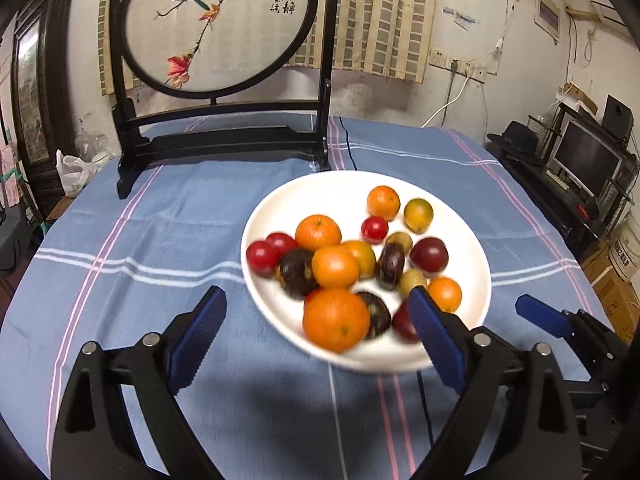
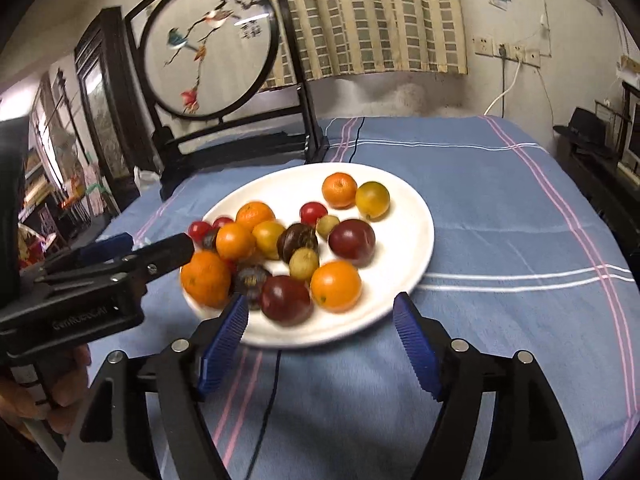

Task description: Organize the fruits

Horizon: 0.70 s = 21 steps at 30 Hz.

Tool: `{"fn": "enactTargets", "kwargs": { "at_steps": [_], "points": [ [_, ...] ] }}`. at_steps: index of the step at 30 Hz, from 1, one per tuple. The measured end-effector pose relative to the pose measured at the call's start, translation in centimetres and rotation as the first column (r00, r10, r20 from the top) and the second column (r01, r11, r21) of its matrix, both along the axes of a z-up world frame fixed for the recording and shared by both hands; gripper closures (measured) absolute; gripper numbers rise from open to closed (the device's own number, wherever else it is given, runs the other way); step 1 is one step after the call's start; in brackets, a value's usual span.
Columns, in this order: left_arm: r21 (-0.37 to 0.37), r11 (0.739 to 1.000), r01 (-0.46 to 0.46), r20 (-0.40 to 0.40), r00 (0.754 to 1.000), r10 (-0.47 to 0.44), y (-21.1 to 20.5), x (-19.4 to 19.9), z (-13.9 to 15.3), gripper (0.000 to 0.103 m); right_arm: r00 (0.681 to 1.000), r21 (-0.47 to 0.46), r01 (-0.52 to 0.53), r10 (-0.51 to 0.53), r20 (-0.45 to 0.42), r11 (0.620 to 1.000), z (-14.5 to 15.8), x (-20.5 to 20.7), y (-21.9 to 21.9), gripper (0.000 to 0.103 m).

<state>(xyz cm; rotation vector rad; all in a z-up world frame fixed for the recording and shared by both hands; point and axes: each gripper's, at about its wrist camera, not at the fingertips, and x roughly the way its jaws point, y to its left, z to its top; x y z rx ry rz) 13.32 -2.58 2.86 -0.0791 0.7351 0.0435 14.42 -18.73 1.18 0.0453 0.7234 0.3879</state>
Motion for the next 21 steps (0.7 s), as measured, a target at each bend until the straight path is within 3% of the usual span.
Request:
{"fn": "enactTargets", "kwargs": {
  "at_steps": [9, 21],
  "points": [
    [0.012, 1.0, 0.0, -0.005, 1.0, 0.0, 0.3, -3.7, -1.1, 0.012, 1.0, -0.015, 0.007, -0.007, 0.012, 1.0, -1.1, -2.8, -1.4, 0.027],
    [0.035, 0.999, 0.017, -0.002, 1.0, -0.017, 0.7, -5.0, -1.5, 0.008, 1.0, -0.014, 0.03, -0.03, -0.003, 0.999, -1.4, -2.5, -1.9, 0.025]
  ]
}}
